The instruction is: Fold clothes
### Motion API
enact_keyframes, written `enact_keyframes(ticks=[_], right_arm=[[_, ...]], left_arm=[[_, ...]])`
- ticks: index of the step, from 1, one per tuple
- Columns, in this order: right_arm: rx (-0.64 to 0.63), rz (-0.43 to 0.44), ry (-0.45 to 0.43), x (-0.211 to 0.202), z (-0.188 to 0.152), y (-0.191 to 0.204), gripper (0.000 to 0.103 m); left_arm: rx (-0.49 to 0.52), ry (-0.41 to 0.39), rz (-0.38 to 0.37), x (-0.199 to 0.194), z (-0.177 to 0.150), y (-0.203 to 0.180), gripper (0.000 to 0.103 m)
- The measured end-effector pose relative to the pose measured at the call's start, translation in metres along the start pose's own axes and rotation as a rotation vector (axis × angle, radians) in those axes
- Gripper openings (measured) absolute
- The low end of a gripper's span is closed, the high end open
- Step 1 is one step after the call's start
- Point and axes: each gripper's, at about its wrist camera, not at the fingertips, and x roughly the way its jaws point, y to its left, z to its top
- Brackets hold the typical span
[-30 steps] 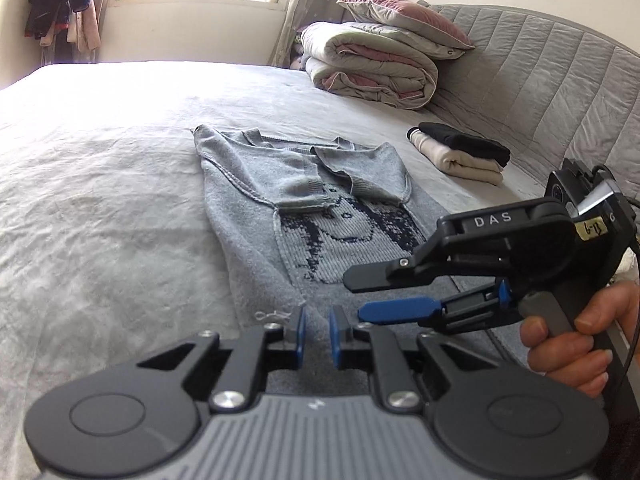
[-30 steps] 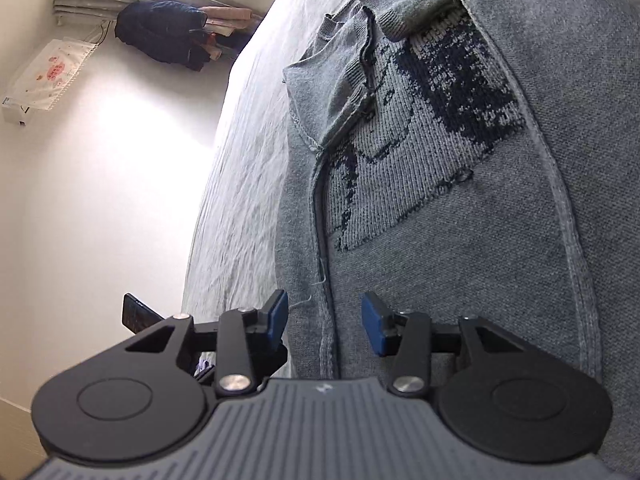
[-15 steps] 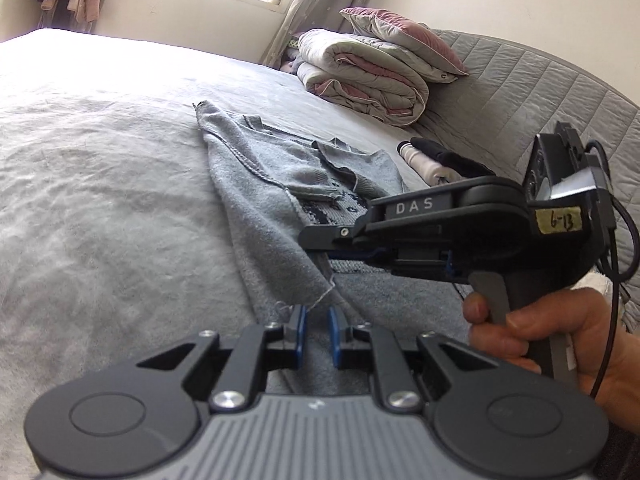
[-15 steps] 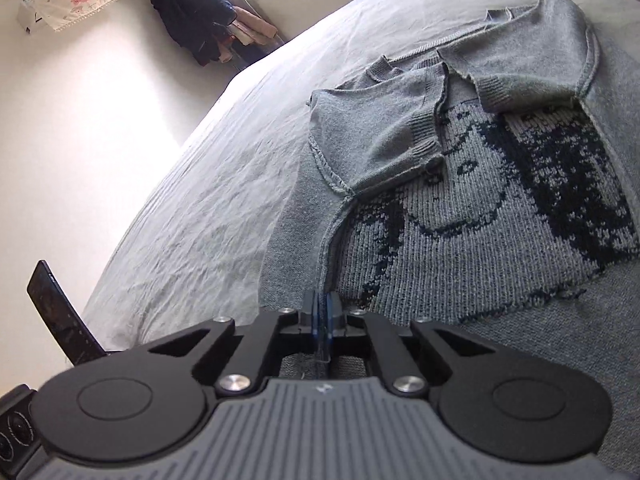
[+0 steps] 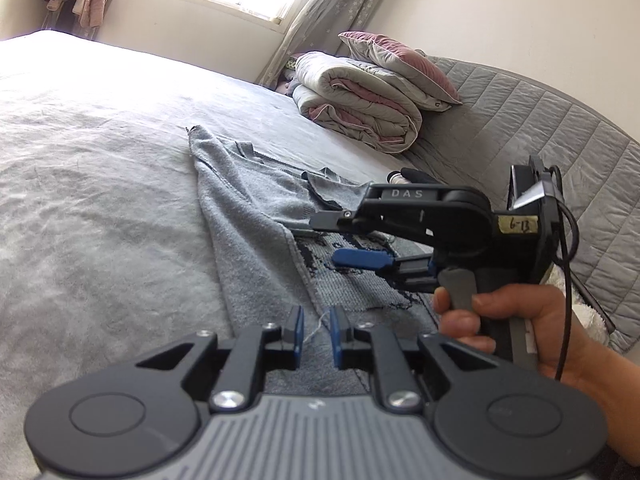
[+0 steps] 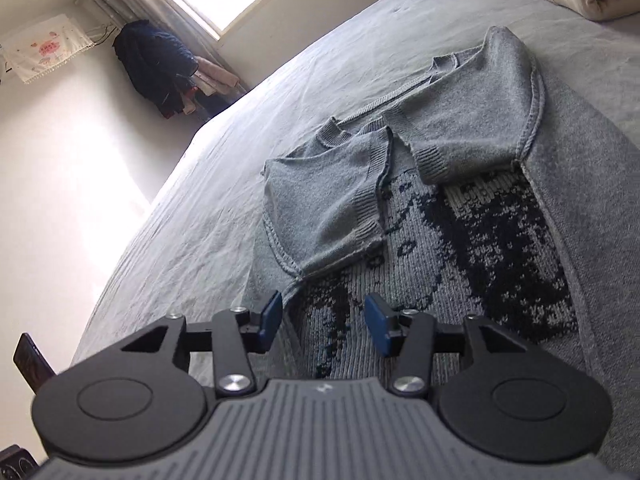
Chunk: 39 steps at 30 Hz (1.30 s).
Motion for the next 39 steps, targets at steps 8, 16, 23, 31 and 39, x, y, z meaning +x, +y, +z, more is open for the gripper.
enact_keyframes(ticks=[8, 16, 23, 31, 39], right_arm=[[-0.082, -0.092, -0.02, 0.035, 0.013, 0.005, 0.026], [-0.221, -0.181, -0.036, 0.042, 0.022, 0.0, 0.007], [-0.122, -0.091, -0.027, 0.05, 0.047, -0.006, 0.049], [-0.025, -0.093, -0.034, 0.085, 0.069, -0.011, 0.045], [-0.022, -0.104, -0.042, 0.104, 0.081, -0.011, 0.009]], left_arm=[[0.036, 0.053, -0.018, 0.019, -0.001, -0.007, 0.014], [0.065, 0.118, -0.029, 0.032, -0.002, -0.01, 0.018], [0.039, 0.108, -0.034, 0.034, 0.001, -0.007, 0.018], [0.016, 0.105, -0.046, 0.039, 0.006, -0.002, 0.018], [0.001, 0.089, -0.05, 0.042, 0.012, 0.002, 0.018]])
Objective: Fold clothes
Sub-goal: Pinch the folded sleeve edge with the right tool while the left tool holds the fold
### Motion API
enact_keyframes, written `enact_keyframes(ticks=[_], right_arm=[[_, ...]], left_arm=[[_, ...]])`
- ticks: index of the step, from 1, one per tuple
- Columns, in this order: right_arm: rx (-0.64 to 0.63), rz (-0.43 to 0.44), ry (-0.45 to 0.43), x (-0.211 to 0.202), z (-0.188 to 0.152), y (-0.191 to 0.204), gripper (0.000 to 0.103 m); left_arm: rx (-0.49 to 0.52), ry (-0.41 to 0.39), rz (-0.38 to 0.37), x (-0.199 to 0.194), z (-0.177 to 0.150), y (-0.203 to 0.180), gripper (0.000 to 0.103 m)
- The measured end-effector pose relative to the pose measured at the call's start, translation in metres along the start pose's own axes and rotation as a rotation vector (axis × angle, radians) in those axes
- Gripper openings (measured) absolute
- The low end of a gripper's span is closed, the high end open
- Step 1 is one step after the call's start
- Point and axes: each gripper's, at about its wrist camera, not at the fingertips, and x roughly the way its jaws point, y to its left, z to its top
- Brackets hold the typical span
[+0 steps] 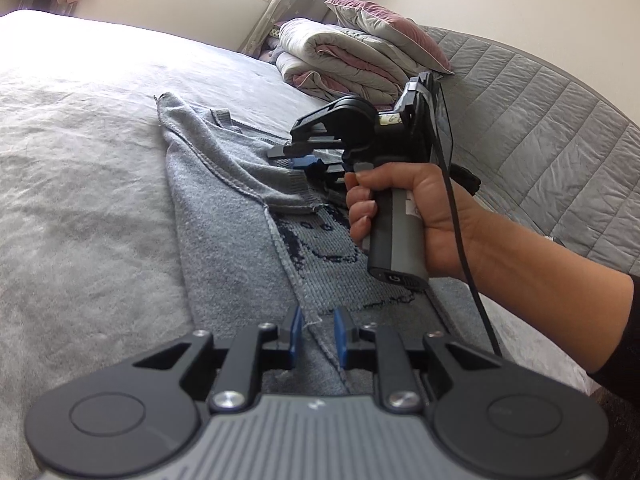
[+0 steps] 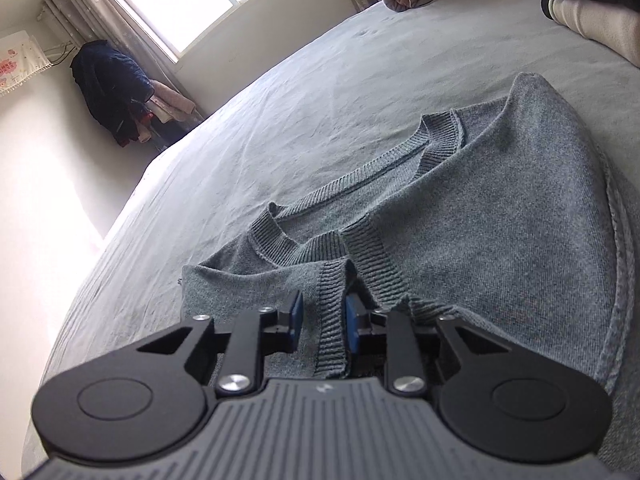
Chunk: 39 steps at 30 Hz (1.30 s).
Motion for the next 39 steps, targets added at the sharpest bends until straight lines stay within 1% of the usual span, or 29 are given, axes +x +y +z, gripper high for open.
enact_keyframes(ticks=[1, 5, 6, 10, 12, 13, 14, 15, 17, 18, 19, 20, 21, 27, 29, 31, 32, 33, 35, 36, 39], right_arm=[[-0.034, -0.008, -0.006, 0.0, 0.0, 0.003, 0.004], [-0.12, 0.009, -0.093, -0.006, 0.007, 0.011, 0.004], [-0.138, -0.005, -0.102, -0.003, 0.01, 0.011, 0.004], [-0.212, -0.091, -0.072, 0.013, 0.011, 0.009, 0.004], [-0.237, -0.102, -0.061, 0.017, 0.007, 0.008, 0.005], [-0.231, -0.094, -0.058, 0.015, 0.006, 0.008, 0.008], [-0.213, -0.081, -0.053, 0.011, 0.007, 0.007, 0.014], [-0.193, -0.067, -0.046, 0.009, 0.008, 0.007, 0.016], [-0.163, -0.041, -0.031, 0.002, 0.012, 0.007, 0.017], [-0.155, -0.033, -0.027, -0.003, 0.012, 0.006, 0.022], [-0.147, -0.024, -0.024, -0.009, 0.011, 0.006, 0.035], [-0.141, -0.012, -0.024, -0.015, 0.009, 0.005, 0.042], [-0.138, 0.002, -0.022, -0.021, 0.006, 0.005, 0.045], [-0.154, 0.047, -0.004, -0.055, -0.021, 0.005, 0.045], [-0.151, 0.045, 0.002, -0.062, -0.029, 0.004, 0.045], [-0.148, 0.023, 0.004, -0.064, -0.037, 0.002, 0.044], [-0.142, 0.012, 0.006, -0.064, -0.041, 0.0, 0.044], [-0.135, 0.001, 0.008, -0.062, -0.045, -0.001, 0.038], [-0.158, -0.026, 0.001, -0.06, -0.052, 0.001, 0.022], [-0.178, -0.038, -0.006, -0.061, -0.055, 0.003, 0.003], [-0.225, -0.083, -0.049, -0.067, -0.057, 0.007, 0.001]], left_arm=[[-0.003, -0.001, -0.002, 0.001, 0.001, 0.0, 0.018], [-0.002, 0.012, -0.01, 0.006, 0.001, -0.001, 0.018], [0.003, 0.017, -0.01, 0.007, 0.001, -0.002, 0.018], [0.017, 0.029, -0.01, 0.011, 0.001, -0.005, 0.018], [0.015, 0.031, -0.01, 0.012, 0.001, -0.004, 0.018], [0.013, 0.032, -0.01, 0.012, 0.001, -0.004, 0.018], [0.012, 0.031, -0.009, 0.012, 0.001, -0.004, 0.018], [0.015, 0.031, -0.007, 0.012, 0.001, -0.005, 0.018], [0.02, 0.03, -0.003, 0.012, 0.001, -0.005, 0.018], [0.021, 0.03, -0.002, 0.012, 0.001, -0.005, 0.018], [0.021, 0.029, -0.001, 0.012, 0.001, -0.005, 0.018], [0.022, 0.029, 0.0, 0.011, 0.001, -0.006, 0.018], [0.022, 0.028, 0.001, 0.011, 0.001, -0.006, 0.018], [0.02, 0.022, 0.013, 0.009, 0.001, -0.007, 0.018], [0.02, 0.019, 0.016, 0.008, 0.001, -0.007, 0.018], [0.019, 0.016, 0.02, 0.006, 0.001, -0.008, 0.018], [0.019, 0.015, 0.021, 0.006, 0.001, -0.008, 0.018], [0.021, 0.015, 0.023, 0.005, 0.0, -0.008, 0.018], [0.025, 0.016, 0.027, 0.004, 0.0, -0.01, 0.018], [0.026, 0.015, 0.027, 0.004, -0.001, -0.01, 0.018], [0.031, 0.014, 0.026, 0.002, -0.001, -0.011, 0.018]])
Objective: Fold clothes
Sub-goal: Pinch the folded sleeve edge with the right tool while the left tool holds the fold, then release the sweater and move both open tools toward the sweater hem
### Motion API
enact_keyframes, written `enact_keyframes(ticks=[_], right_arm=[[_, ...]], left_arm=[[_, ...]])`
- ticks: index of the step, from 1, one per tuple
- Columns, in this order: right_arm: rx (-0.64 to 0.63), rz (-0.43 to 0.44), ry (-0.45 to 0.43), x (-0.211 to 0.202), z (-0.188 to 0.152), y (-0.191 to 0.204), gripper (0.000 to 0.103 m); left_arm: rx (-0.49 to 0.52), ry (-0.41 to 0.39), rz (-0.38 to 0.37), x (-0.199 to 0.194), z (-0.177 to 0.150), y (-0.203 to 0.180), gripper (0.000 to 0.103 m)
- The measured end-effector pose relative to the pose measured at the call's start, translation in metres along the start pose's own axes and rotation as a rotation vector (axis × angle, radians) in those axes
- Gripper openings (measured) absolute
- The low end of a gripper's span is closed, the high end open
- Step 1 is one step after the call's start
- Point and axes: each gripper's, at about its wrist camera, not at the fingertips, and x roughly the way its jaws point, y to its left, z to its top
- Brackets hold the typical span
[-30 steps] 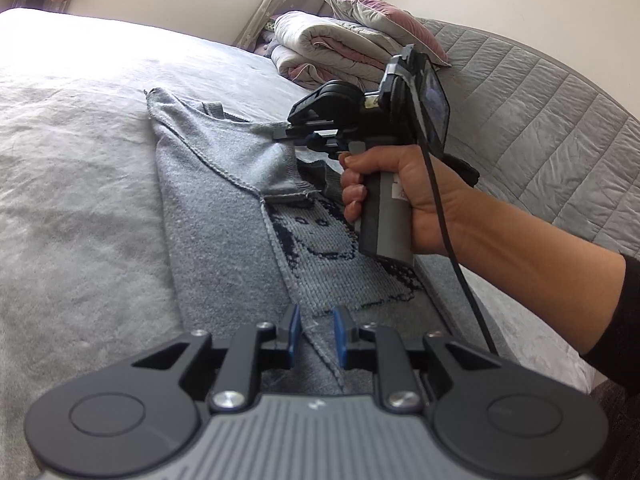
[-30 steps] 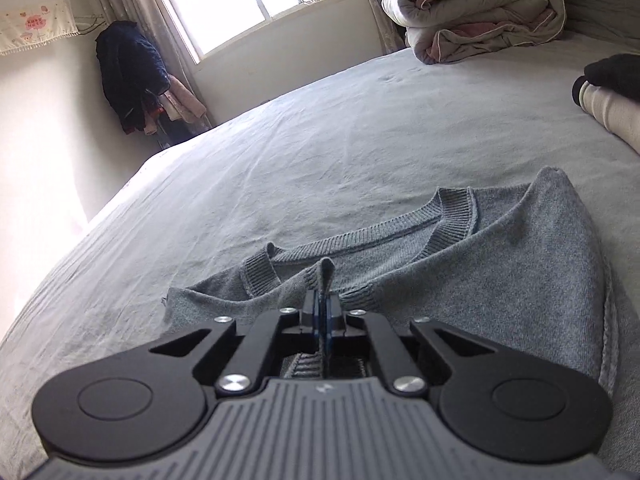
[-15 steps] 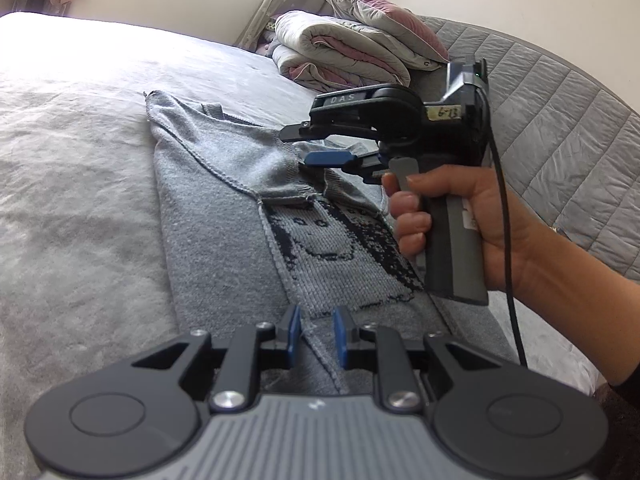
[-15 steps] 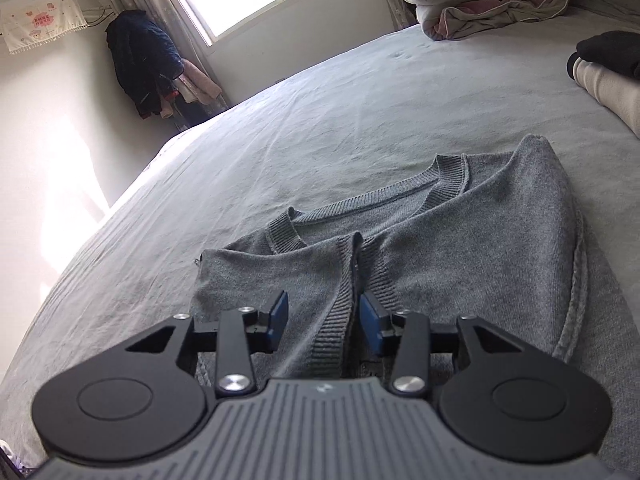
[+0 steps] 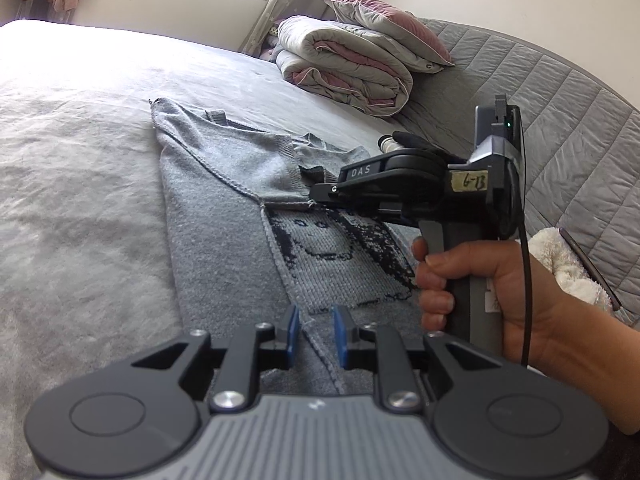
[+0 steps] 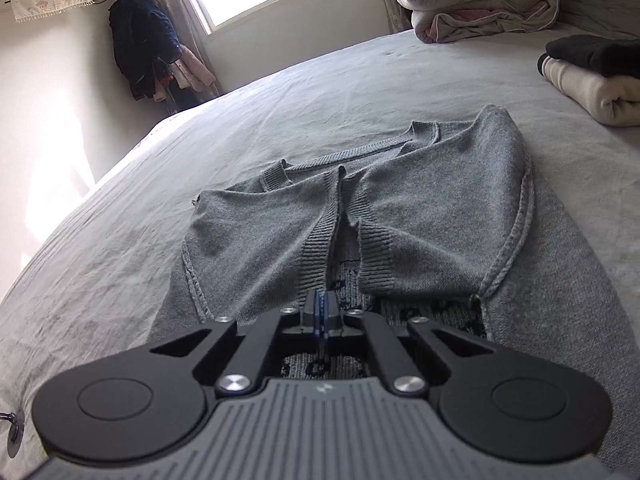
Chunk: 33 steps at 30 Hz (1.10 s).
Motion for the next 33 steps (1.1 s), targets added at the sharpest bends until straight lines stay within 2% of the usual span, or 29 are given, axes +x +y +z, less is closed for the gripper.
enact_keyframes(ticks=[3, 5, 7, 12, 14, 16, 17, 23, 25, 27, 31, 33], right_arm=[[-0.013, -0.032, 0.016, 0.002, -0.001, -0.005, 0.001], [-0.038, -0.025, -0.002, -0.004, 0.0, -0.005, 0.016], [-0.073, -0.022, -0.019, -0.01, 0.002, -0.005, 0.016], [-0.257, -0.055, -0.017, -0.009, -0.001, -0.001, 0.016], [-0.333, -0.059, -0.017, -0.007, -0.004, 0.002, 0.023], [-0.407, -0.062, -0.025, -0.005, -0.007, 0.006, 0.039], [-0.448, -0.066, -0.028, -0.004, -0.009, 0.008, 0.039], [-0.61, -0.103, -0.018, 0.011, -0.013, 0.013, 0.039], [-0.638, -0.102, -0.008, 0.017, -0.014, 0.012, 0.019], [-0.629, -0.082, -0.015, 0.013, -0.012, 0.011, 0.008], [-0.568, 0.005, 0.001, 0.005, -0.011, 0.006, 0.009], [-0.56, 0.032, 0.017, 0.005, -0.013, 0.003, 0.012]], left_arm=[[0.003, 0.0, 0.003, -0.002, -0.001, -0.001, 0.018], [0.003, 0.0, 0.005, -0.003, -0.001, 0.0, 0.018], [-0.002, -0.003, 0.006, -0.003, -0.001, 0.0, 0.018], [-0.012, -0.005, 0.006, -0.003, 0.0, 0.002, 0.018], [-0.011, -0.002, 0.007, -0.002, 0.0, 0.001, 0.018], [-0.01, 0.0, 0.009, -0.001, 0.0, 0.001, 0.018], [-0.009, 0.002, 0.009, 0.0, 0.0, 0.001, 0.018], [-0.016, 0.003, 0.011, 0.003, 0.001, 0.0, 0.018], [-0.013, 0.005, 0.012, 0.005, 0.001, -0.001, 0.018], [-0.007, 0.009, 0.013, 0.006, 0.001, -0.002, 0.018], [-0.005, 0.017, 0.015, 0.008, 0.002, -0.005, 0.02], [-0.004, 0.02, 0.016, 0.009, 0.002, -0.006, 0.02]])
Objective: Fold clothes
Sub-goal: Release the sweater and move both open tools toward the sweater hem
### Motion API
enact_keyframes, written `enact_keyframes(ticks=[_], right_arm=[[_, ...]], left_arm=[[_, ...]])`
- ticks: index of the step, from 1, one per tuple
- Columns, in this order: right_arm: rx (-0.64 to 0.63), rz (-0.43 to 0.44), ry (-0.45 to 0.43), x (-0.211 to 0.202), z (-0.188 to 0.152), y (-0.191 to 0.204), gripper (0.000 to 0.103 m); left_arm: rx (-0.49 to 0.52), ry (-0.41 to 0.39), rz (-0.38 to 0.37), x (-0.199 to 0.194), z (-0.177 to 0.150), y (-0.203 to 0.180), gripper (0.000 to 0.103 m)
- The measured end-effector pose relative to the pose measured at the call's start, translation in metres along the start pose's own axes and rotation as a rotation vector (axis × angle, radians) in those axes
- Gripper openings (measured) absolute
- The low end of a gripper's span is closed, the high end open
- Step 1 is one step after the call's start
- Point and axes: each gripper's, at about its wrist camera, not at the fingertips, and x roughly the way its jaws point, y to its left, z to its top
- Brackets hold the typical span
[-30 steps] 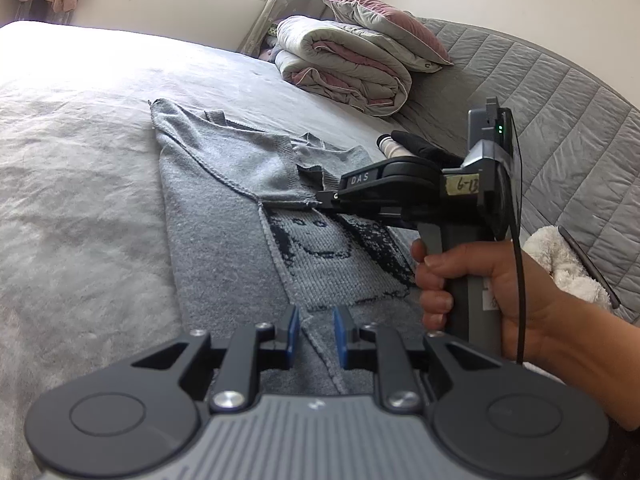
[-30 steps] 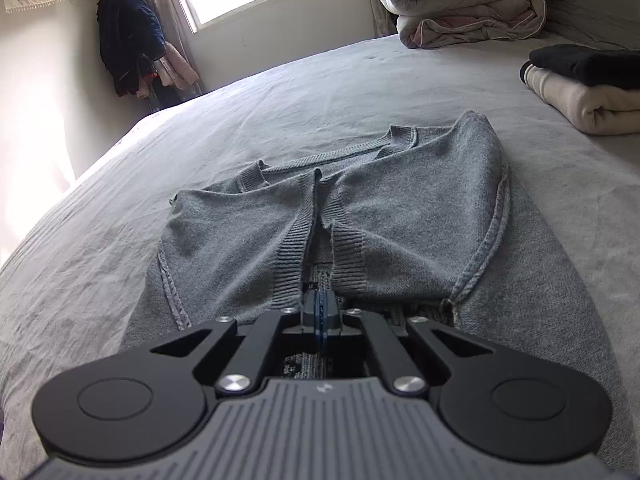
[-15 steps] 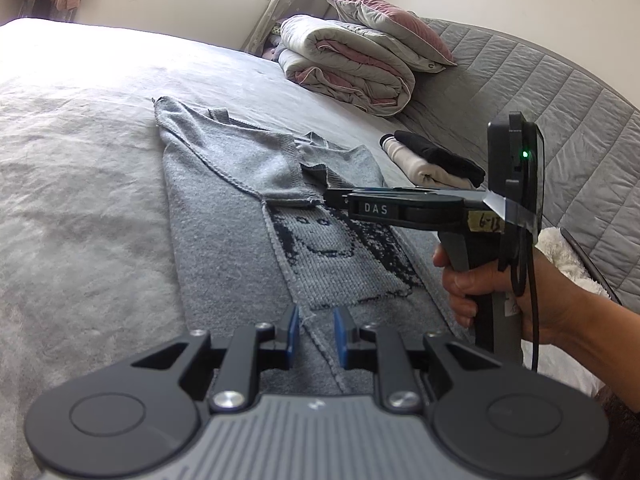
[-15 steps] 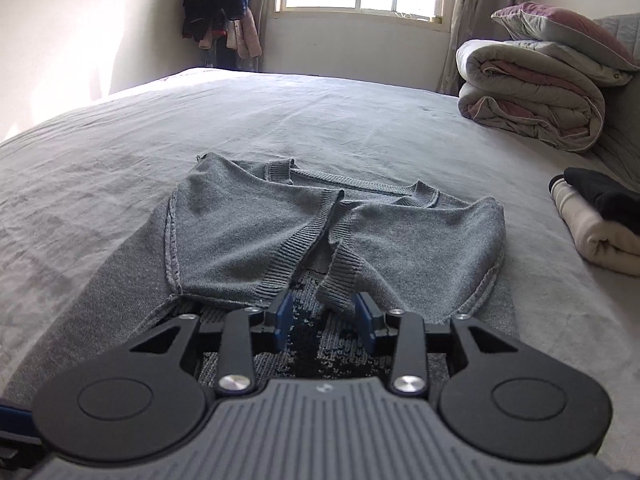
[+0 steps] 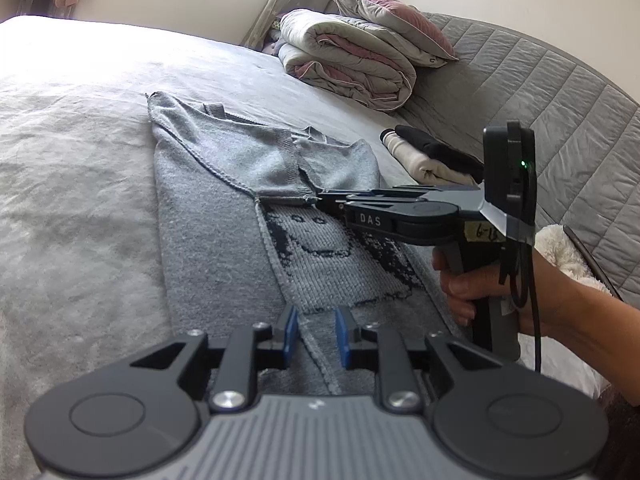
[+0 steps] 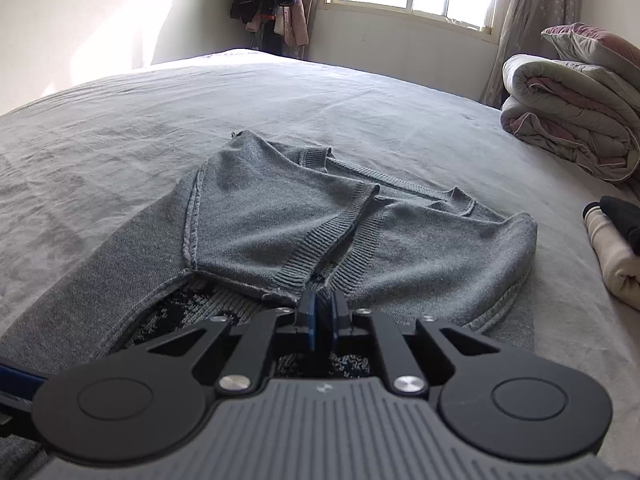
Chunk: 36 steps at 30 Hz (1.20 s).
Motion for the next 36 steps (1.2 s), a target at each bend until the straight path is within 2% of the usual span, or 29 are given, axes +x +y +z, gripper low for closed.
enact_keyframes(ticks=[1, 3, 5, 6, 7, 11, 18, 24, 27, 29, 36], right_arm=[[0.014, 0.013, 0.0, -0.002, 0.0, -0.001, 0.018], [0.057, 0.039, 0.004, -0.006, 0.003, -0.005, 0.019], [0.092, 0.066, 0.006, -0.013, 0.003, -0.007, 0.026], [0.11, 0.08, 0.006, -0.017, 0.002, -0.007, 0.037], [0.13, 0.095, 0.005, -0.022, 0.001, -0.008, 0.043], [0.215, 0.147, 0.023, -0.039, -0.008, -0.01, 0.045], [0.323, 0.21, 0.064, -0.079, -0.037, -0.009, 0.056], [0.466, 0.29, 0.102, -0.103, -0.055, -0.011, 0.057], [0.562, 0.344, 0.118, -0.111, -0.058, -0.014, 0.058], [0.616, 0.382, 0.128, -0.115, -0.062, -0.016, 0.061], [0.737, 0.469, 0.201, -0.116, -0.073, -0.019, 0.068]], left_arm=[[0.004, -0.001, 0.002, 0.0, 0.0, -0.001, 0.021], [0.012, -0.002, 0.006, -0.001, 0.0, -0.004, 0.023], [0.016, -0.001, 0.01, -0.002, 0.0, -0.005, 0.023], [0.017, 0.0, 0.011, -0.003, 0.0, -0.006, 0.023], [0.017, 0.001, 0.012, -0.003, 0.0, -0.006, 0.024], [0.031, 0.011, 0.02, -0.003, -0.005, -0.009, 0.024], [0.089, 0.03, 0.022, -0.014, -0.018, -0.025, 0.029], [0.151, 0.03, 0.014, -0.037, -0.037, -0.046, 0.031], [0.183, 0.011, 0.024, -0.052, -0.046, -0.056, 0.035], [0.197, -0.013, 0.042, -0.064, -0.053, -0.062, 0.042], [0.174, -0.086, 0.093, -0.098, -0.066, -0.07, 0.056]])
